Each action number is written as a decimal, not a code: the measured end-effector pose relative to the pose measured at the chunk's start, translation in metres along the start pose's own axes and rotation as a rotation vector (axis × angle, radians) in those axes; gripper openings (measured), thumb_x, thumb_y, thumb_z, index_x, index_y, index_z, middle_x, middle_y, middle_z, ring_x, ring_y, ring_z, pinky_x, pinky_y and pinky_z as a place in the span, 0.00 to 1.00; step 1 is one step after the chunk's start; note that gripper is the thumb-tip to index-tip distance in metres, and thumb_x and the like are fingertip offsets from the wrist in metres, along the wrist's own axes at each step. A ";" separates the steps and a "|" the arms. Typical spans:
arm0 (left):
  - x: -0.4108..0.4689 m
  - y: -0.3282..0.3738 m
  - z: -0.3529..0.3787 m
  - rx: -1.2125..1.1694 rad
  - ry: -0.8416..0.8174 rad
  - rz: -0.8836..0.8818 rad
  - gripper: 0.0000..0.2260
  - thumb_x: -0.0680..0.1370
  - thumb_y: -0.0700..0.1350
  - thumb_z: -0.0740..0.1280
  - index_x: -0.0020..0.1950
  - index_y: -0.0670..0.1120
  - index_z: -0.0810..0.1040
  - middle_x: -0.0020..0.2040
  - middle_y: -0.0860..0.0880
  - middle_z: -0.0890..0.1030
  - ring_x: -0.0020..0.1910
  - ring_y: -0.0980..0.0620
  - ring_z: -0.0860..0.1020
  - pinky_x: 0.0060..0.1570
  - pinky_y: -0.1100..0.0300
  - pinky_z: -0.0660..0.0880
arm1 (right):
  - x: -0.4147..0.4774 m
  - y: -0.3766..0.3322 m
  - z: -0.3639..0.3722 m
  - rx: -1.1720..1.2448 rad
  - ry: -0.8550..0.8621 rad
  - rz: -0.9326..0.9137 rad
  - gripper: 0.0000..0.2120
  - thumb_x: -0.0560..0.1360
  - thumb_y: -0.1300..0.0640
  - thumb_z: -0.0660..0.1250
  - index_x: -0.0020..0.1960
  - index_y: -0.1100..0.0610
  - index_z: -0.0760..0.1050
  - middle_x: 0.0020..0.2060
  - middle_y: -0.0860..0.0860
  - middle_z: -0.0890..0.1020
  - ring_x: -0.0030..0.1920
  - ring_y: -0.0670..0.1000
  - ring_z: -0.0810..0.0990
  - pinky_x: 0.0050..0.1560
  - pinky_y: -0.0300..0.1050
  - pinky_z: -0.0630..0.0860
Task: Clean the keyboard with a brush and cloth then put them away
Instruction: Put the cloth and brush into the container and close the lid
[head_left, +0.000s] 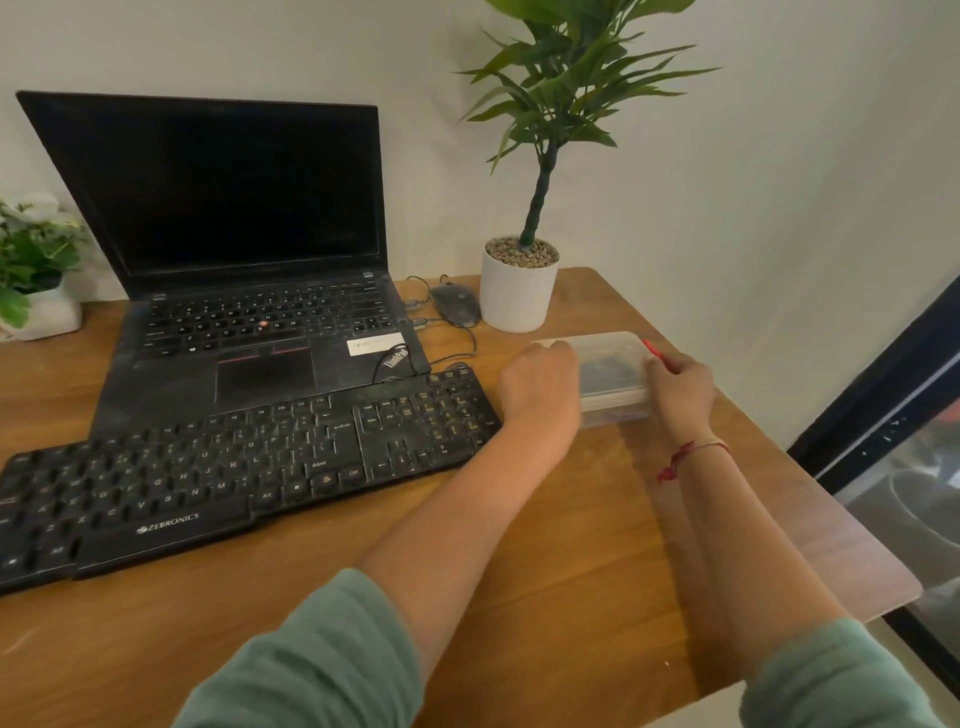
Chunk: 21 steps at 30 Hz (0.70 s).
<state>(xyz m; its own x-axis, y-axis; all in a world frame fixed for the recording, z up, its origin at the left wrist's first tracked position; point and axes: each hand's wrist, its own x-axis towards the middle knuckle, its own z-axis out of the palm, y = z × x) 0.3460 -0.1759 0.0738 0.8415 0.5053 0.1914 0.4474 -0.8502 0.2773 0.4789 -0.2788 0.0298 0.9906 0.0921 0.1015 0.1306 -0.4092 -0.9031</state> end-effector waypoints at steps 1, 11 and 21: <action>-0.003 -0.003 0.004 0.005 -0.001 0.005 0.14 0.80 0.46 0.61 0.64 0.44 0.70 0.64 0.40 0.71 0.60 0.41 0.73 0.48 0.52 0.72 | -0.005 0.002 -0.003 -0.009 -0.019 -0.045 0.21 0.78 0.51 0.61 0.69 0.57 0.70 0.62 0.54 0.76 0.61 0.54 0.75 0.55 0.43 0.71; -0.013 -0.021 0.036 0.049 0.091 0.272 0.15 0.79 0.44 0.62 0.65 0.43 0.73 0.63 0.42 0.73 0.55 0.42 0.75 0.48 0.53 0.76 | -0.037 0.018 -0.008 -0.470 -0.035 -0.516 0.16 0.79 0.62 0.55 0.62 0.59 0.76 0.62 0.56 0.78 0.70 0.58 0.67 0.71 0.54 0.63; 0.010 -0.020 0.042 0.065 0.135 0.250 0.14 0.79 0.40 0.60 0.64 0.40 0.73 0.59 0.41 0.75 0.53 0.43 0.75 0.47 0.56 0.75 | -0.016 0.002 0.010 -0.404 -0.050 -0.439 0.16 0.78 0.63 0.55 0.60 0.60 0.78 0.58 0.58 0.80 0.62 0.62 0.74 0.62 0.59 0.73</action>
<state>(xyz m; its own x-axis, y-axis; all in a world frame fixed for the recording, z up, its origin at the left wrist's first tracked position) 0.3584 -0.1599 0.0310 0.8821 0.2901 0.3710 0.2531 -0.9564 0.1460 0.4625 -0.2722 0.0223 0.8387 0.3689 0.4007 0.5422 -0.6355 -0.5497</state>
